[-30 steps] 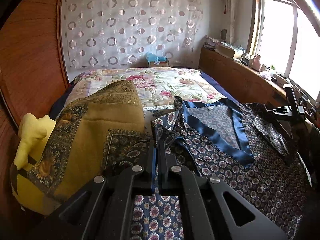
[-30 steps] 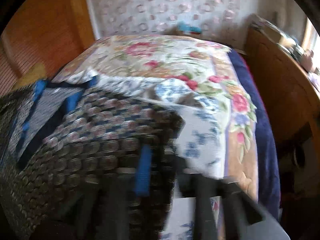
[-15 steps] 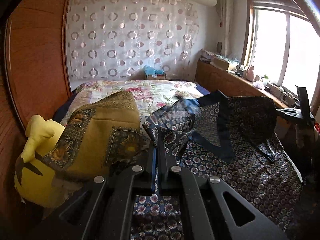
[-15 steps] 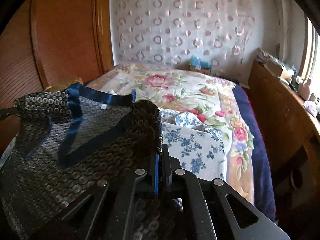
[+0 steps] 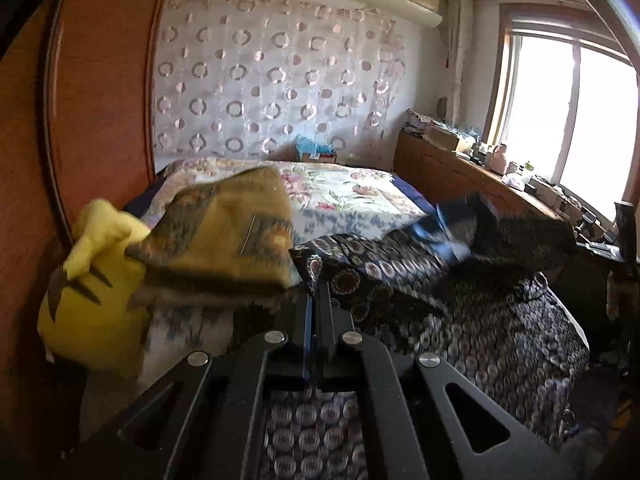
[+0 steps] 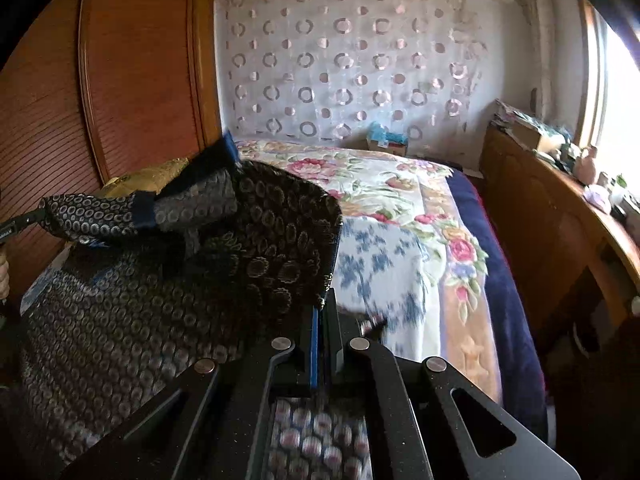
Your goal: Fold small clothes
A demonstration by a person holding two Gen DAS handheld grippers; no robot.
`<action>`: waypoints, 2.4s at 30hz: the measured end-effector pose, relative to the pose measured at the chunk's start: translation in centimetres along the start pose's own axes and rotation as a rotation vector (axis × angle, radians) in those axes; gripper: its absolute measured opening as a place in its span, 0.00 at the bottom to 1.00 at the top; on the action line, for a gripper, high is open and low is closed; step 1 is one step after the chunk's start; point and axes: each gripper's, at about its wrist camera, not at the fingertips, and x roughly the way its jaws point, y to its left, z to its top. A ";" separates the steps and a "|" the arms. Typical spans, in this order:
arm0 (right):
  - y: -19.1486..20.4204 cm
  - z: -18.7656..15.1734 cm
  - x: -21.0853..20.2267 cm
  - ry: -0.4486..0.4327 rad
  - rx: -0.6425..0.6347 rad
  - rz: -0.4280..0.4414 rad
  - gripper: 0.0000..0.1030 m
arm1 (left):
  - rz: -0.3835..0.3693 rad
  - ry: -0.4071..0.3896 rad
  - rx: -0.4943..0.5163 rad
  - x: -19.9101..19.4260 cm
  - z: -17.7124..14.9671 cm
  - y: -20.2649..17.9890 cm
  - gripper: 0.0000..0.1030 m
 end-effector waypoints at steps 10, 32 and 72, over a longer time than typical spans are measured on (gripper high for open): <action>0.5 -5.1 -1.7 0.091 0.064 -0.013 0.01 | 0.064 0.024 -0.065 -2.7 -3.3 3.2 0.02; -0.1 -2.3 -5.5 0.124 0.039 -0.058 0.05 | 0.090 0.028 -0.022 -4.0 -2.8 3.0 0.43; -2.9 0.1 5.4 0.214 0.119 -0.114 0.54 | 0.115 0.314 -0.001 9.0 -3.1 6.1 0.62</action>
